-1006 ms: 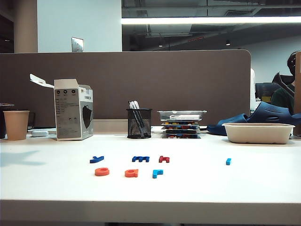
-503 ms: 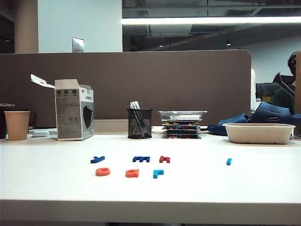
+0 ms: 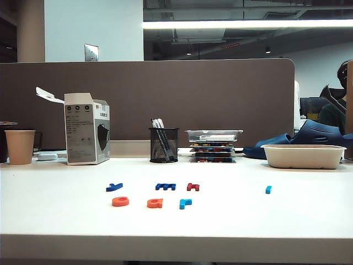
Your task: Select the appropriate letters from the row of letter magnets placed on the table to arrange into the word "car".
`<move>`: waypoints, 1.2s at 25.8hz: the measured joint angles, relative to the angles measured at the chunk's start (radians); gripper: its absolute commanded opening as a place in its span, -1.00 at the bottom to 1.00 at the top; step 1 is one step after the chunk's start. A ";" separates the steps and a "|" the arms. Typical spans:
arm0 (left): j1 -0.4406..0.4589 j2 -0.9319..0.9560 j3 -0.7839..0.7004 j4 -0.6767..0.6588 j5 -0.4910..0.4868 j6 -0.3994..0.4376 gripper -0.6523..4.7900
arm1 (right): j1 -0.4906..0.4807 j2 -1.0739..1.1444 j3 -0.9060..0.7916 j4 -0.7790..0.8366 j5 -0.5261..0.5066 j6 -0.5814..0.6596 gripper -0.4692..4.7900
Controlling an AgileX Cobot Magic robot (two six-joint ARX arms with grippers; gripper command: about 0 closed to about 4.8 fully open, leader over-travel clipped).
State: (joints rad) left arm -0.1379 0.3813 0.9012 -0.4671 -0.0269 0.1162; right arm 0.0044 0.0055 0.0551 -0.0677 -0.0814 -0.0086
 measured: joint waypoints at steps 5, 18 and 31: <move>0.000 -0.149 -0.180 -0.002 0.000 -0.011 -0.78 | 0.000 0.000 0.000 -0.002 0.000 0.000 -0.84; 0.000 -0.379 -0.549 0.222 0.046 -0.024 -0.78 | 0.000 0.000 -0.050 -0.002 0.001 -0.001 -0.84; 0.000 -0.379 -0.889 0.649 0.047 -0.042 -0.78 | 0.000 0.000 -0.050 0.008 0.035 -0.042 -0.84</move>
State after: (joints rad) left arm -0.1379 0.0025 0.0120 0.1822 0.0196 0.0738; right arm 0.0040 0.0055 0.0051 -0.0593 -0.0467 -0.0509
